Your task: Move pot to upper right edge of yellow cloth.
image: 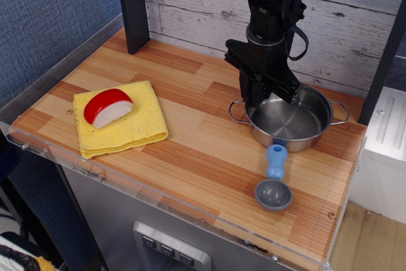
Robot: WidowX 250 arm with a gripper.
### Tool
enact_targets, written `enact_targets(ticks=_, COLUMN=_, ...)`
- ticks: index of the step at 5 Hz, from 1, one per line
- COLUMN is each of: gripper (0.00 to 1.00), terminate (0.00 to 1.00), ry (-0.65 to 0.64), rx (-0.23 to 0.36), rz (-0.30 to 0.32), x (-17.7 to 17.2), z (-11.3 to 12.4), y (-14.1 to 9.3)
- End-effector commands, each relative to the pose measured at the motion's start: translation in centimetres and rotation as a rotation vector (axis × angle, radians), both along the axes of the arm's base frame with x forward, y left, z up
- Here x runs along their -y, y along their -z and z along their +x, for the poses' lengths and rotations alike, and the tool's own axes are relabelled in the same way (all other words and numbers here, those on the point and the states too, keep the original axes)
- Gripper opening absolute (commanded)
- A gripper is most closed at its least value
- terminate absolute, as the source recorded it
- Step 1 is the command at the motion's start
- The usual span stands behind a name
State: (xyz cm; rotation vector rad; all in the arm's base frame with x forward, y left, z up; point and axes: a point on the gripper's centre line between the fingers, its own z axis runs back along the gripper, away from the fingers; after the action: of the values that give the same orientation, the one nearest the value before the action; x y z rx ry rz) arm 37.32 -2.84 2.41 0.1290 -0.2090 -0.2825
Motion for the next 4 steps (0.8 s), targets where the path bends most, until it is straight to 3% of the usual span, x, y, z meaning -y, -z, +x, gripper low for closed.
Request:
enact_targets(ticks=1, gripper=0.00, terminate=0.00, ry=0.041, rx=0.093, rz=-0.036, x=0.7, z=0.3, y=-3.7)
enact_targets(ticks=3, gripper=0.00, terminate=0.00, ry=0.224, rx=0.122, rz=-0.055, x=1.3, z=1.4, y=-7.5)
enact_targets(ticks=4, gripper=0.00, terminate=0.00, ry=0.255, rx=0.146, rz=-0.075, x=0.2, z=1.2, y=-9.3)
